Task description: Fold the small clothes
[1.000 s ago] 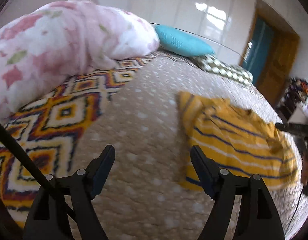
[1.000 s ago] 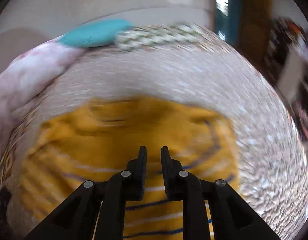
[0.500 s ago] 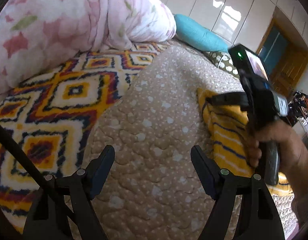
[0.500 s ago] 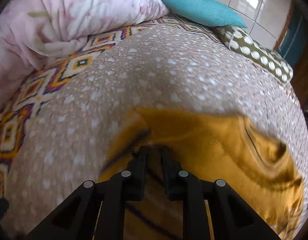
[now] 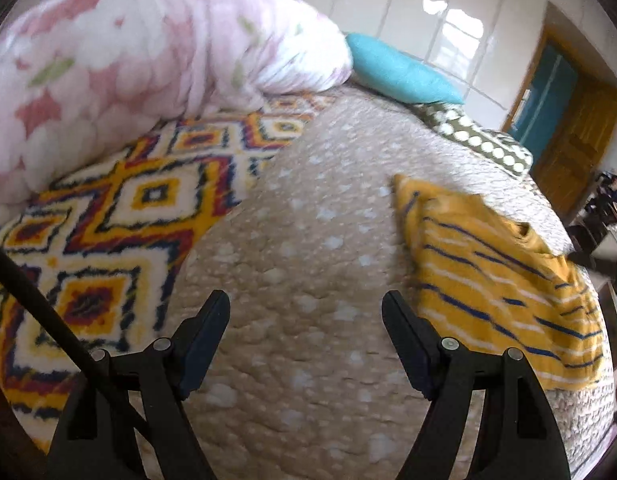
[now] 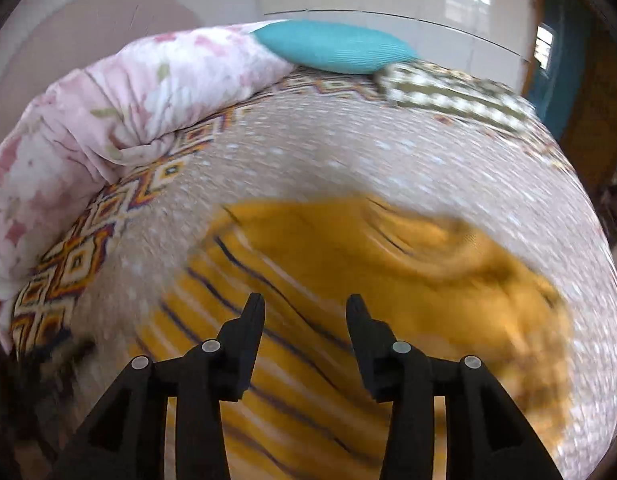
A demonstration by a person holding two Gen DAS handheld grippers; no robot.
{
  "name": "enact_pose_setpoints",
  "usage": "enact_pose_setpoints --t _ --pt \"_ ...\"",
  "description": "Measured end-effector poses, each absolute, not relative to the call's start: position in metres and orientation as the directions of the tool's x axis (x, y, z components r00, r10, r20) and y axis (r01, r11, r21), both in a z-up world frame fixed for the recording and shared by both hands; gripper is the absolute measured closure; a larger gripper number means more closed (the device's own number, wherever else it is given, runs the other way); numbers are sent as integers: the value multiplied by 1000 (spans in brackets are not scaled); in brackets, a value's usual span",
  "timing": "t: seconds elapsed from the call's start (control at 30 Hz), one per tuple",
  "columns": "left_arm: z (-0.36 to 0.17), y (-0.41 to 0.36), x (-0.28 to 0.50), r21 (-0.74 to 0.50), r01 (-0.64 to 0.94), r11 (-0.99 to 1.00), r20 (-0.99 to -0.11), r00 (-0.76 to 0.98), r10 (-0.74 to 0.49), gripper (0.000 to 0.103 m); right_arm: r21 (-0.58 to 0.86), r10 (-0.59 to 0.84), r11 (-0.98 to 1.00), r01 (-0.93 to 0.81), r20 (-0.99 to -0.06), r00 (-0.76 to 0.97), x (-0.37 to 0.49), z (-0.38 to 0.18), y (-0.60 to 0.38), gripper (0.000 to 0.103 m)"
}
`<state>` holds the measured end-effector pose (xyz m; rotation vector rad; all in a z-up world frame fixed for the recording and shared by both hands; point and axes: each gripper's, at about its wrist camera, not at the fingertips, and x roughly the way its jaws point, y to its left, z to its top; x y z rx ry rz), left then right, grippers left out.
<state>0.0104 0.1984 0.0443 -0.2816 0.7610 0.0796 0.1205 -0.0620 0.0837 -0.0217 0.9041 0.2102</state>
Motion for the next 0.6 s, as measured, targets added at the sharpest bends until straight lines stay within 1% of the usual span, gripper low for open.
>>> enact_pose_setpoints --t 0.07,0.17,0.27,0.33,0.37,0.43,0.47,0.53,0.6 --pt "50 179 6 -211 -118 970 -670 740 -56 23 86 149 988 -132 -785 601 94 76 -100 57" --pt "50 145 5 -190 -21 982 -659 743 -112 20 81 69 997 -5 -815 575 63 49 -165 57" --pt "35 116 13 -145 58 988 -698 702 -144 20 85 -5 986 142 -840 542 41 20 -226 57" --pt "23 106 20 -100 61 993 -735 668 -115 20 96 -48 966 240 -846 531 26 9 -263 57" --pt "20 105 22 -98 56 994 -748 655 -110 20 120 -47 954 274 -845 533 20 6 -276 56" --pt "14 111 26 -137 45 990 -765 629 -135 20 214 3 926 312 -828 560 8 5 -297 55" --pt "13 116 26 -164 36 986 -766 625 -150 19 237 9 917 320 -816 578 4 9 -300 55" --pt "12 119 26 -184 28 982 -764 625 -161 19 217 -23 925 313 -789 614 5 23 -295 55" --pt "11 116 26 -171 30 985 -764 628 -151 19 199 -31 941 272 -753 657 12 40 -284 55"
